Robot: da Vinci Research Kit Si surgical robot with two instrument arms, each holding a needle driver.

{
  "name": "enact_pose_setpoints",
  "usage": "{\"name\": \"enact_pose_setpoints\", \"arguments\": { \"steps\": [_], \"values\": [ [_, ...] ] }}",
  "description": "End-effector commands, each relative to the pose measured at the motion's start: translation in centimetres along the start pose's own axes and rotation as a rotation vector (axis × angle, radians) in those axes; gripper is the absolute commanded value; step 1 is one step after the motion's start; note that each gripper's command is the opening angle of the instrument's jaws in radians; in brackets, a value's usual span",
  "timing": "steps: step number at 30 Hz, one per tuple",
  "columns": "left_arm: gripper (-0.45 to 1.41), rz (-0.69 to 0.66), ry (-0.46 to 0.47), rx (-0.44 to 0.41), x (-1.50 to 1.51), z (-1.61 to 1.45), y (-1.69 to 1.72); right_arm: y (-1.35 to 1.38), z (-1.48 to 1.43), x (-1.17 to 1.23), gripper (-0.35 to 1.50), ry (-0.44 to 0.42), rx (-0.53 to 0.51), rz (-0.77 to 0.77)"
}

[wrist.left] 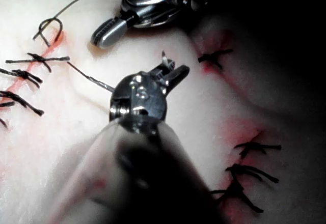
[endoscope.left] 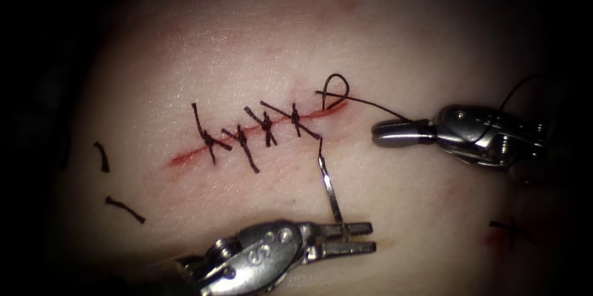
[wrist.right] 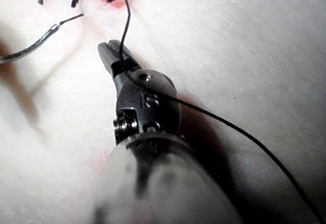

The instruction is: Wound Closure

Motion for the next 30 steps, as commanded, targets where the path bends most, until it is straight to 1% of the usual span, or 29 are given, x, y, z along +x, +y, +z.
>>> {"name": "enact_pose_setpoints", "arguments": {
  "steps": [1,3,4,5,6,7,8,9,10,11,13,15,18,19,21,22,27,29,30],
  "values": [
    [-0.45,-0.022,0.009,-0.015,-0.03,0.03,0.02,-0.04,0.07,-0.04,0.01,-0.003,0.004,-0.028],
    [-0.45,-0.054,0.020,-0.038,-0.03,0.00,0.11,-0.09,0.10,-0.03,0.21,-0.017,0.003,-0.076],
    [-0.45,-0.057,0.025,-0.064,-0.02,-0.05,0.22,-0.17,0.15,0.00,0.51,-0.026,-0.001,-0.130],
    [-0.45,-0.057,0.025,-0.075,-0.01,-0.07,0.27,-0.21,0.17,0.01,0.64,-0.024,-0.004,-0.159],
    [-0.45,-0.057,0.025,-0.075,-0.01,-0.07,0.27,-0.21,0.17,0.01,0.64,-0.024,-0.004,-0.159],
    [-0.45,-0.058,0.025,-0.086,0.00,-0.10,0.33,-0.25,0.20,0.03,0.75,-0.023,-0.009,-0.188],
    [-0.45,-0.066,0.025,-0.101,0.02,-0.13,0.40,-0.31,0.25,0.07,0.93,-0.021,-0.015,-0.209],
    [-0.45,-0.056,0.025,-0.108,0.05,-0.16,0.46,-0.35,0.29,0.09,1.05,-0.021,-0.020,-0.226],
    [-0.45,-0.046,0.023,-0.108,0.07,-0.18,0.53,-0.40,0.33,0.12,1.10,-0.020,-0.024,-0.236],
    [-0.45,-0.003,0.027,-0.100,0.14,-0.24,0.67,-0.49,0.43,0.18,1.15,-0.018,-0.036,-0.274],
    [-0.45,0.012,0.024,-0.096,0.16,-0.27,0.74,-0.51,0.48,0.21,1.17,-0.017,-0.041,-0.296],
    [-0.45,0.042,0.019,-0.091,0.22,-0.32,0.89,-0.54,0.56,0.27,1.17,-0.016,-0.052,-0.332],
    [-0.45,0.082,0.012,-0.082,0.31,-0.39,1.08,-0.51,0.62,0.33,1.18,-0.027,-0.089,-0.401],
    [-0.45,0.086,0.013,-0.081,0.33,-0.41,1.12,-0.50,0.63,0.34,1.22,-0.031,-0.098,-0.411],
    [-0.45,0.111,0.011,-0.081,0.39,-0.44,1.22,-0.49,0.67,0.34,1.22,-0.034,-0.108,-0.439],
    [-0.45,0.118,0.012,-0.079,0.43,-0.46,1.29,-0.49,0.69,0.33,1.18,-0.035,-0.112,-0.452],
    [-0.45,0.140,0.015,-0.082,0.53,-0.48,1.42,-0.48,0.75,0.31,1.13,-0.051,-0.121,-0.477],
    [-0.45,0.144,0.018,-0.082,0.57,-0.47,1.47,-0.46,0.77,0.28,1.08,-0.071,-0.119,-0.482],
    [-0.45,0.149,0.024,-0.082,0.60,-0.47,1.54,-0.44,0.77,0.22,1.01,-0.094,-0.129,-0.488]
  ]
}}
